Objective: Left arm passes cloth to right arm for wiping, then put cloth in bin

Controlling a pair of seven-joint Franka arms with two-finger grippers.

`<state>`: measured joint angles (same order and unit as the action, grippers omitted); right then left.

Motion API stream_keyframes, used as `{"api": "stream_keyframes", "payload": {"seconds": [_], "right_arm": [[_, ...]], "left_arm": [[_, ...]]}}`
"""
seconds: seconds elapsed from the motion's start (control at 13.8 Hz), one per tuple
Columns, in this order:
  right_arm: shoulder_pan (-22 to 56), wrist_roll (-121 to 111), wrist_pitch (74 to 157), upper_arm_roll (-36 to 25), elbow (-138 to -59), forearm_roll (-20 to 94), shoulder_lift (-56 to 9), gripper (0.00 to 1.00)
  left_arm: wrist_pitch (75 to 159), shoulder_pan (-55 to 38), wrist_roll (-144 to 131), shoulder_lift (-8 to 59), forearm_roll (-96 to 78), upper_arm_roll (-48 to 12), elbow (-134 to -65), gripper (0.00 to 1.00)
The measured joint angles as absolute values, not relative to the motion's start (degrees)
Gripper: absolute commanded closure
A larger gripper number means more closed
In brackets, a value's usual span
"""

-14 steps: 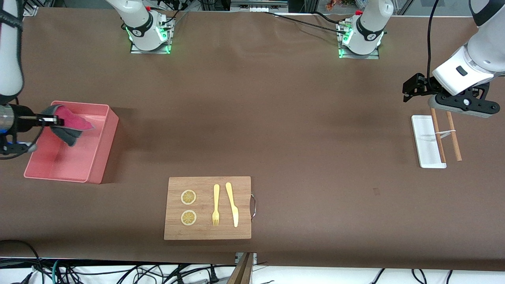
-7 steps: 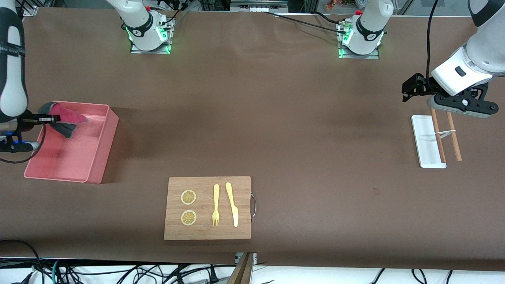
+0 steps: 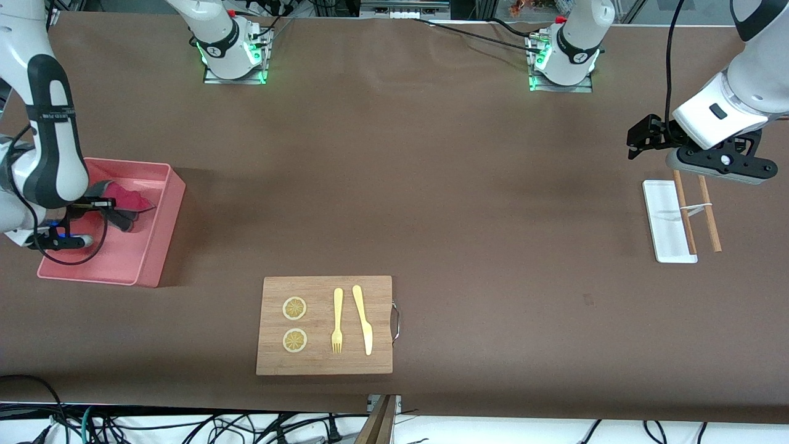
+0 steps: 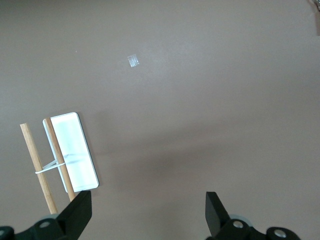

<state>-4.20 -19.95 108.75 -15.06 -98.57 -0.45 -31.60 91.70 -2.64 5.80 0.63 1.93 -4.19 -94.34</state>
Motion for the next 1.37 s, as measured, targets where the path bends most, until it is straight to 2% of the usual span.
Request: {"api": "stream_keyframes", "payload": {"seconds": [0.07,0.14,0.22,0.58,0.94,1.37], "right_arm": [[-4.2,-20.0,110.5,-15.0,-98.6,-0.4,-32.5,1.0],[-4.1,-20.0,112.0,-15.0,-98.6,-0.4,-33.3,0.38],[-4.1,-20.0,113.2,-15.0,-98.6,-0.4,-33.9,0.0],[-4.0,-20.0,113.0,-15.0,-97.3,-0.4,-32.0,0.0],[-3.7,-20.0,102.3,-12.8,-93.4,-0.4,-21.8,0.0],[-3.5,-12.0,94.5,-4.7,-91.3,-0.4,-12.0,0.0]], "left_arm": [[91.7,-2.6,5.8,0.6,1.9,-4.2,-94.3,0.0],[91.7,-2.6,5.8,0.6,1.9,-4.2,-94.2,0.0],[91.7,-2.6,5.8,0.7,1.9,-4.2,-94.2,0.0],[91.7,-2.6,5.8,1.1,1.9,-4.2,-93.9,0.0],[91.7,-2.6,5.8,1.2,1.9,-4.2,-93.8,0.0],[91.7,-2.6,5.8,1.2,1.9,-4.2,-93.8,0.0]]}}
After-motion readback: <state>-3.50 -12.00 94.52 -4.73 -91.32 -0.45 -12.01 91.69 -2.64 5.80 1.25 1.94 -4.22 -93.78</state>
